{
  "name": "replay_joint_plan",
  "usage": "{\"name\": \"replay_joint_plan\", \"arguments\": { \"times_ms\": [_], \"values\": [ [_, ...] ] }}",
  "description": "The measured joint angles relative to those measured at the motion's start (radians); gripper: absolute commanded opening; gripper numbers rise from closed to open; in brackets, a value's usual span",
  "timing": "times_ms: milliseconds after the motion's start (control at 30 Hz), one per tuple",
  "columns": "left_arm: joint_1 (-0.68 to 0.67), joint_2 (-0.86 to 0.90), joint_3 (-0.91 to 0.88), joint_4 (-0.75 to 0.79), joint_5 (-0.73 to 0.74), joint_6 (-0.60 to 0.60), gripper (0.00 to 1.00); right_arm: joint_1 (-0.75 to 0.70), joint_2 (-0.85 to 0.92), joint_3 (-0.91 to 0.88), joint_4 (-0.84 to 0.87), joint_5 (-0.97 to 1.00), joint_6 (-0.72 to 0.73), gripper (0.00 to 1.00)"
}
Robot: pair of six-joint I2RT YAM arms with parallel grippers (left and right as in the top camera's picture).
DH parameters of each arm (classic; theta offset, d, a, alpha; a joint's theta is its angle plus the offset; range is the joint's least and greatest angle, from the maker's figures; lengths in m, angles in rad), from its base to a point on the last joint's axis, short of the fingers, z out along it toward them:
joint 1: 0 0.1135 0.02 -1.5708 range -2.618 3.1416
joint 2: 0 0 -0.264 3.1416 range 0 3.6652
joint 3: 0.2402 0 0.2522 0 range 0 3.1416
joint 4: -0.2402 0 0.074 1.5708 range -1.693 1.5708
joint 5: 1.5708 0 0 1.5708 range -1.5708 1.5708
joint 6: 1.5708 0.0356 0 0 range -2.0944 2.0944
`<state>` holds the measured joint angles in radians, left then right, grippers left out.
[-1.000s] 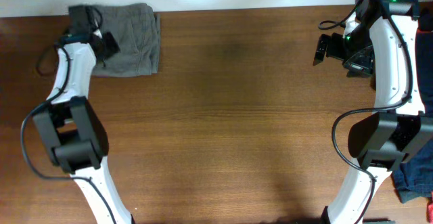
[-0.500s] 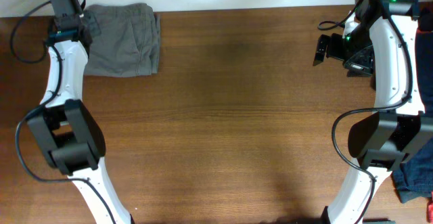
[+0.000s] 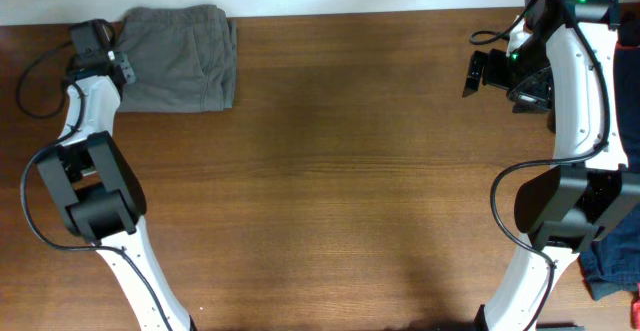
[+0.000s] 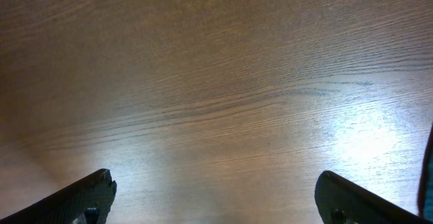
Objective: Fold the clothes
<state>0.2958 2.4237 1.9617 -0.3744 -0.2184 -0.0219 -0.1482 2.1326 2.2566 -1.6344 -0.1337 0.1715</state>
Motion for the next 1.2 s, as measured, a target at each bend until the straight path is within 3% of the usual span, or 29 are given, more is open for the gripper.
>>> {"name": "replay_joint_plan", "arguments": {
  "times_ms": [433, 767, 1200],
  "values": [
    [-0.006, -0.053, -0.004, -0.045, 0.0, 0.003, 0.11, 0.0, 0.0, 0.0, 0.0, 0.0, 0.0, 0.99],
    [-0.134, -0.221, 0.002, 0.073, 0.084, 0.003, 0.12, 0.0, 0.0, 0.0, -0.002, 0.0, 0.0, 0.99],
    [-0.162, 0.003, 0.002, 0.226, 0.066, 0.003, 0.27, 0.014, 0.0, 0.0, -0.008, 0.0, 0.0, 0.99]
  ]
}}
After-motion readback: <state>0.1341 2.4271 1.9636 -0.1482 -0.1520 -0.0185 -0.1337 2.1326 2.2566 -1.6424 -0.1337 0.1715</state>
